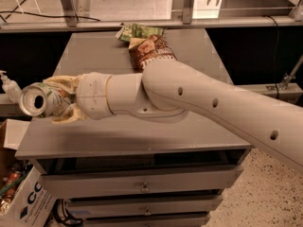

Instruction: Place 7up can upright

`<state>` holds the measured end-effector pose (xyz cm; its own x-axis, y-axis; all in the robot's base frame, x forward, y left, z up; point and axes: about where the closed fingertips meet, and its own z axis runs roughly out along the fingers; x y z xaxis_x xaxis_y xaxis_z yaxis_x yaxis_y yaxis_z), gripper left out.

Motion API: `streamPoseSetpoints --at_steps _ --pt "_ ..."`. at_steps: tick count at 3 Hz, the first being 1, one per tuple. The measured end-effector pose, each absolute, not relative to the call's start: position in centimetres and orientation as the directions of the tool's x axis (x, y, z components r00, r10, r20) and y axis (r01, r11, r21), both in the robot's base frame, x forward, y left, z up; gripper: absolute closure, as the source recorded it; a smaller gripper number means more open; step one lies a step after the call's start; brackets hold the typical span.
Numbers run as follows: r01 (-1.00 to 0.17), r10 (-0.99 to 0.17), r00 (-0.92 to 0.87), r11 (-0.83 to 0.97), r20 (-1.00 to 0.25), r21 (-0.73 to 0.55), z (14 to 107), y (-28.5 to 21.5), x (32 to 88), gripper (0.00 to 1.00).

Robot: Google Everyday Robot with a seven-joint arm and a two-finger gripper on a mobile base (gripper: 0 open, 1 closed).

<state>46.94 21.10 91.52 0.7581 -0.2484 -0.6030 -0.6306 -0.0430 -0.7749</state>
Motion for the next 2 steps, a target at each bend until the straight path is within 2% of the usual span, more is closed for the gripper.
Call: streamPoseSetpoints --at_steps 2 --pt "-0.605 -0.248 0.779 -0.057 -0.576 -0.794 91.44 21.24 46.79 1.0"
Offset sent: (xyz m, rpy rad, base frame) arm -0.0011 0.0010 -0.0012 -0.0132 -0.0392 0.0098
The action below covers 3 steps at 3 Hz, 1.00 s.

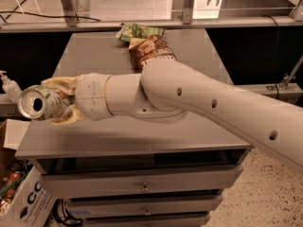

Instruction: Place 7up can upright

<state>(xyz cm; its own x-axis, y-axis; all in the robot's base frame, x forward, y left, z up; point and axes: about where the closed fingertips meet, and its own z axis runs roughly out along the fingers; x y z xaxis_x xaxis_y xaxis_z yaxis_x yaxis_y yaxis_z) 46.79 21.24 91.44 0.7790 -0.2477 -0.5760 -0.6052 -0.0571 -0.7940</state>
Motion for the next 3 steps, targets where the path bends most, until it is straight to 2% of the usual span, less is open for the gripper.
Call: streamPoseSetpoints --at_steps 1,2,3 --pt "-0.49 -0.234 0.857 -0.097 -0.459 -0.866 91.7 21.5 48.0 1.0" --pt "-0.26 -0.18 0.957 -0.171 -0.23 -0.95 92.0 22.1 50.5 1.0" --pt "-0.21 -0.171 0.969 -0.183 -0.179 -0.96 92.3 22.4 50.5 1.0"
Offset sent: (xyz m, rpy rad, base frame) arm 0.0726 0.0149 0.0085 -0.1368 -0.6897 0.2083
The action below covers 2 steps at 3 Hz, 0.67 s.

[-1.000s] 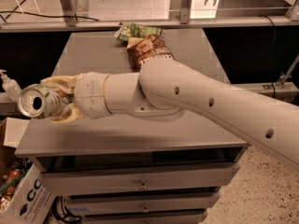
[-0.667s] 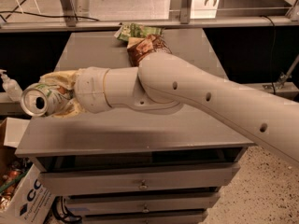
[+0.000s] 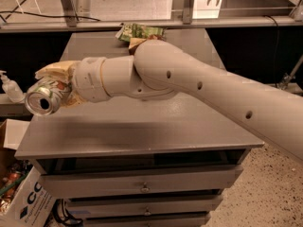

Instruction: Place 7up can upright

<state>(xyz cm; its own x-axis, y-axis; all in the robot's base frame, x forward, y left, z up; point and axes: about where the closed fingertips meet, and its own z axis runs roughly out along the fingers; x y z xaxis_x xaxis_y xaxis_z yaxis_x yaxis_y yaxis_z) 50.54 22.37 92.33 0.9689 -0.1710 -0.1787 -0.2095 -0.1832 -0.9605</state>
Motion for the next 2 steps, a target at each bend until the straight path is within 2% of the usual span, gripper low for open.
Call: streamPoseSetpoints --at_steps 1,2 --pt "-0.209 -0.171 0.969 -0.183 -0.179 -0.96 92.33 22.38 50.53 1.0" --pt "-0.106 -0.129 0.989 -0.25 -0.075 -0.962 92.29 23.02 51.04 1.0"
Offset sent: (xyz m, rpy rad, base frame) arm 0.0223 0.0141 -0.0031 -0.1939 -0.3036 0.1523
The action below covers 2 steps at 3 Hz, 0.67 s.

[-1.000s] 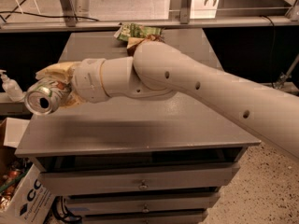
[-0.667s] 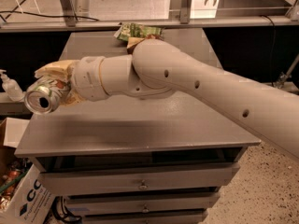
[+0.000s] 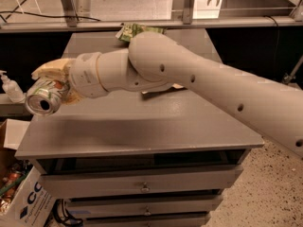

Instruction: Place 7up can upright

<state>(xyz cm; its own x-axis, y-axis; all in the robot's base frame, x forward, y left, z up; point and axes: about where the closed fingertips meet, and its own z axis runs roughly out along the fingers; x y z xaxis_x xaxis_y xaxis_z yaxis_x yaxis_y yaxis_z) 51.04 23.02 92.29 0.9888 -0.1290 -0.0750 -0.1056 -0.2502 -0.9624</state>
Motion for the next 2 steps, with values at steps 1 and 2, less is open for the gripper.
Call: streamPoseSetpoints --at_steps 1,2 --pt "0.111 -0.039 0.991 -0.33 0.131 -0.938 92.2 23.4 53.0 1.0" --pt "0.314 0.039 0.946 -0.342 0.32 -0.886 91.6 22.8 54.8 1.0"
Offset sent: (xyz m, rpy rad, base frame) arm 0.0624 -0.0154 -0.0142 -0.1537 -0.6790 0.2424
